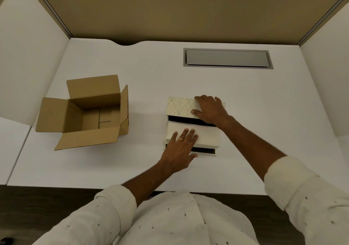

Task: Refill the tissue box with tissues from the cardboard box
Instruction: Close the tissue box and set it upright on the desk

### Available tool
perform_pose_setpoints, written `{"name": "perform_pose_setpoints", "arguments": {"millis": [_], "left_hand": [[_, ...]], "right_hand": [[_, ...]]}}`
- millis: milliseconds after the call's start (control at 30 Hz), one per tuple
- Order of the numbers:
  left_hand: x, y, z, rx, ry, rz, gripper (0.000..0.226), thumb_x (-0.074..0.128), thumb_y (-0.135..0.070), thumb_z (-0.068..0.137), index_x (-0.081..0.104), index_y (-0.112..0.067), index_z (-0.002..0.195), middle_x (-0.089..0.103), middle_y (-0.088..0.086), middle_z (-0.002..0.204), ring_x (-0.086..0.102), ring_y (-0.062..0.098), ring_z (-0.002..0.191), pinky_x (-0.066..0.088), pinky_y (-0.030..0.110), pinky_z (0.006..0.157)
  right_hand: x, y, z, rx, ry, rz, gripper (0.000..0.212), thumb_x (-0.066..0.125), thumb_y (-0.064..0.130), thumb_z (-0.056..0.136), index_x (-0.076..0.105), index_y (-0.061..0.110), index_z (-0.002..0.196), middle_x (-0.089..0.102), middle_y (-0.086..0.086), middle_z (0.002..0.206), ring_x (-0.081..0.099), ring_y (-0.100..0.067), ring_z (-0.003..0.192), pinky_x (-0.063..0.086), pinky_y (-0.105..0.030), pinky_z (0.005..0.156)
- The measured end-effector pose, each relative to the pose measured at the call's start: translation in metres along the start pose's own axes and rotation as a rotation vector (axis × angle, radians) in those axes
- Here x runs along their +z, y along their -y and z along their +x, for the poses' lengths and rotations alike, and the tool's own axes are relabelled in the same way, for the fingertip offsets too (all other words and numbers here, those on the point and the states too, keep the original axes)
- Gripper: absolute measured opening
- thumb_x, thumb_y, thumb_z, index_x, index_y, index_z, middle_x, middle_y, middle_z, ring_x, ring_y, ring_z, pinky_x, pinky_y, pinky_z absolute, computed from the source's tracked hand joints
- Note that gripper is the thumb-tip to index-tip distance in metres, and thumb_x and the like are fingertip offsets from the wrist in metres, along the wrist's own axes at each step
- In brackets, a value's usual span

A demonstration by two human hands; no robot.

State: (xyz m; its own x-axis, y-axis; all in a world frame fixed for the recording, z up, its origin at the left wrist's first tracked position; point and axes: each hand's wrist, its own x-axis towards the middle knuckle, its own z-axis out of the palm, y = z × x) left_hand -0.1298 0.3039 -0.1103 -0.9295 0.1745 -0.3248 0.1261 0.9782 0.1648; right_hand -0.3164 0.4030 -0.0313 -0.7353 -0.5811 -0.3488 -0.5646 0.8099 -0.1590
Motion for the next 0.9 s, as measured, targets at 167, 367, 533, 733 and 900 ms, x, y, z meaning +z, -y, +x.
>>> {"name": "perform_pose_setpoints", "arguments": {"millis": [167, 367, 533, 733, 900], "left_hand": [[0.004, 0.001, 0.000, 0.008, -0.044, -0.009, 0.073, 0.031, -0.053, 0.106, 0.003, -0.016, 0.162, -0.003, 0.008, 0.171, -0.003, 0.028, 0.157, 0.007, 0.057, 0.126], [0.014, 0.010, -0.004, 0.102, -0.142, -0.031, 0.068, 0.033, -0.044, 0.108, 0.009, -0.010, 0.162, 0.005, 0.012, 0.170, 0.003, 0.030, 0.157, 0.006, 0.057, 0.125], [0.027, 0.030, -0.020, 0.342, -0.303, -0.060, 0.054, 0.046, -0.024, 0.107, 0.031, -0.005, 0.156, 0.030, 0.015, 0.164, 0.025, 0.029, 0.153, 0.011, 0.044, 0.124], [0.043, 0.034, -0.038, 0.276, -0.350, -0.001, 0.058, 0.049, -0.030, 0.105, 0.032, -0.007, 0.156, 0.035, 0.012, 0.162, 0.029, 0.027, 0.151, 0.015, 0.044, 0.123], [0.050, 0.030, -0.041, 0.257, -0.350, 0.042, 0.059, 0.044, -0.030, 0.106, 0.027, -0.005, 0.157, 0.025, 0.014, 0.165, 0.018, 0.029, 0.155, 0.016, 0.047, 0.125]], "right_hand": [[0.004, 0.002, -0.015, -0.012, -0.053, -0.001, 0.069, 0.059, 0.056, 0.095, 0.043, 0.017, 0.150, 0.052, -0.008, 0.148, 0.048, -0.031, 0.133, 0.039, -0.046, 0.105], [0.020, 0.011, -0.040, -0.014, -0.144, 0.023, 0.064, 0.062, 0.053, 0.094, 0.048, 0.017, 0.145, 0.057, -0.005, 0.143, 0.048, -0.027, 0.131, 0.037, -0.044, 0.103], [0.029, 0.018, -0.052, 0.003, -0.198, 0.007, 0.061, 0.061, 0.051, 0.094, 0.050, 0.017, 0.144, 0.058, -0.002, 0.142, 0.049, -0.025, 0.130, 0.037, -0.043, 0.106], [0.039, 0.025, -0.066, 0.022, -0.260, 0.003, 0.059, 0.064, 0.048, 0.093, 0.053, 0.017, 0.142, 0.061, -0.002, 0.140, 0.052, -0.024, 0.129, 0.037, -0.042, 0.105], [0.048, 0.030, -0.077, 0.030, -0.246, -0.001, 0.057, 0.065, 0.037, 0.096, 0.051, 0.014, 0.145, 0.057, -0.005, 0.147, 0.051, -0.026, 0.133, 0.038, -0.043, 0.106]]}}
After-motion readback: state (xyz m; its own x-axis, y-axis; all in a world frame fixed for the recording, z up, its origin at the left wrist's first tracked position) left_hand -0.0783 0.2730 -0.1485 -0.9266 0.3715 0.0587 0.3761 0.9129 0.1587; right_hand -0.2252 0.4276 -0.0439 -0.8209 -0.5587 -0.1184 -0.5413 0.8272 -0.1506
